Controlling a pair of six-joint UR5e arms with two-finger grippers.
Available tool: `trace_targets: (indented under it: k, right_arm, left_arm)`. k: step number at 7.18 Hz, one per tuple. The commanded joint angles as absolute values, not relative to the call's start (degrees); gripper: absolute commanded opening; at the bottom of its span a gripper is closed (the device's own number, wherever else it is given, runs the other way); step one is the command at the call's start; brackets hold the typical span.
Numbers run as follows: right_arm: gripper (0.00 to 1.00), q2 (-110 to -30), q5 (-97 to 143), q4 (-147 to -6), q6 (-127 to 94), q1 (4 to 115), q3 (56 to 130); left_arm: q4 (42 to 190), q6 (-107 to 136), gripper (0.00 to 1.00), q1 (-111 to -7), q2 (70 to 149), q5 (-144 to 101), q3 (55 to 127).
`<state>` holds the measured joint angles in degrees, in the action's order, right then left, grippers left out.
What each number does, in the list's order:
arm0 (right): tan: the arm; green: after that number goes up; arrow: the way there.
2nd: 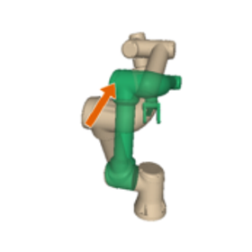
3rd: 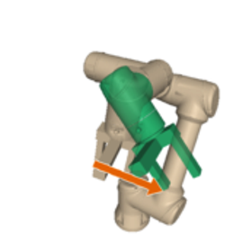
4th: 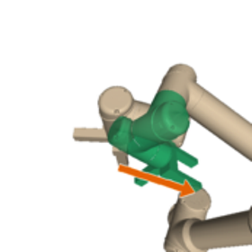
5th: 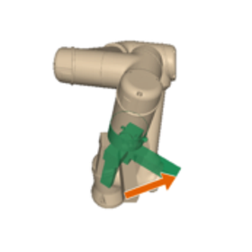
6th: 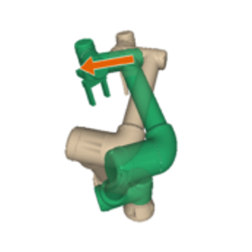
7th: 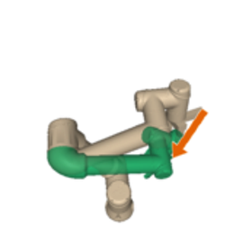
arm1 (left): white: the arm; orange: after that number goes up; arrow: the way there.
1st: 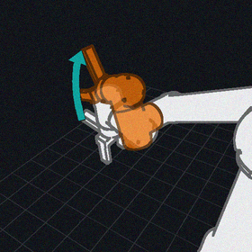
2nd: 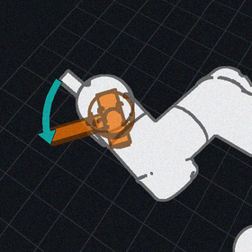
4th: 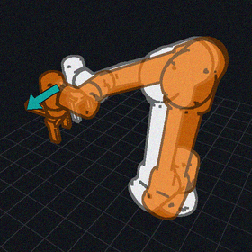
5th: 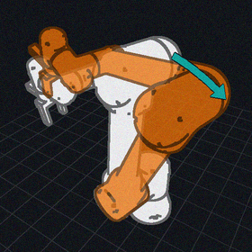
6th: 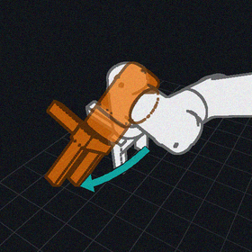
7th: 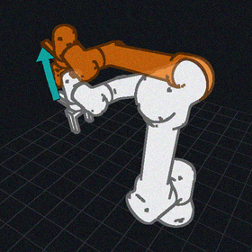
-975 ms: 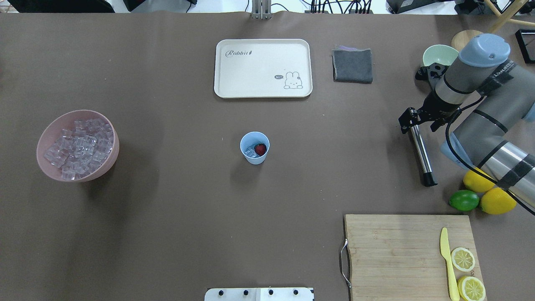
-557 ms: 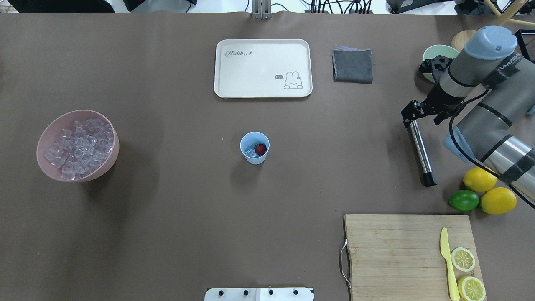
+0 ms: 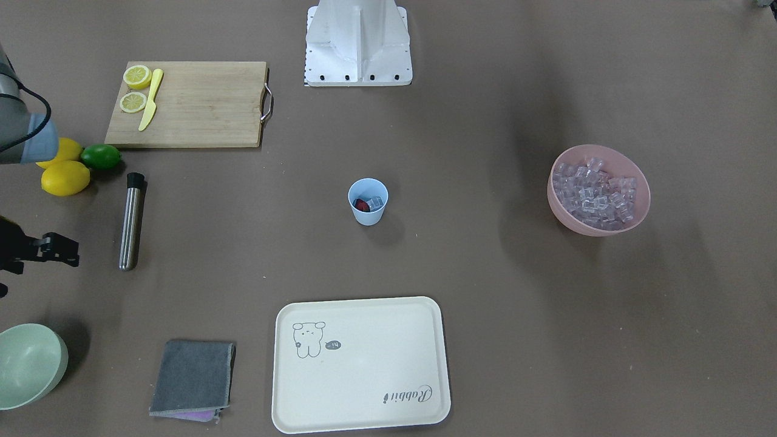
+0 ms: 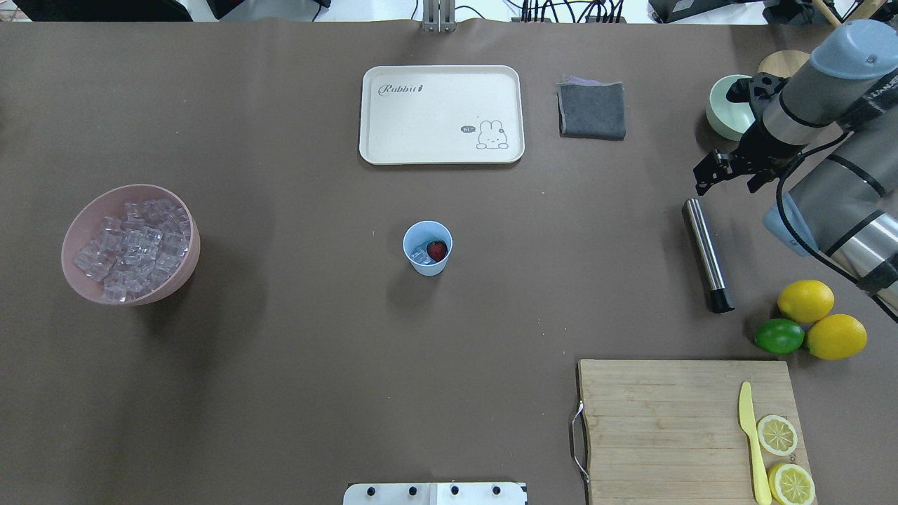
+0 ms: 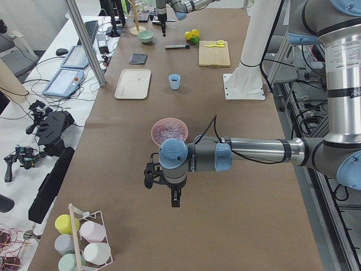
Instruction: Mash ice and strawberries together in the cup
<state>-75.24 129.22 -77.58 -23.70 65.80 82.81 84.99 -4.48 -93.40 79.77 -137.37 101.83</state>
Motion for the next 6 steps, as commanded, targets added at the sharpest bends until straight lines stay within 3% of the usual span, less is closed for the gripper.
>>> trace_targets:
  k: [1,3,6]
  right_arm:
    - [1.00,-85.46,129.29,-77.52,-14.27,72.22,88.02]
    - [1.00,-93.22,129.29,-77.96,-13.71,78.19,94.80]
    - [1.00,-95.89,129.11,-92.85,2.91,89.07,100.10]
  left_arm:
    - [84.99,-4.48,0.98,-93.34,79.63,-137.37,101.69]
    - [84.99,-4.48,0.98,-93.34,79.63,-137.37,101.43]
    - [84.99,-4.57,0.98,-93.34,79.54,-137.29,101.43]
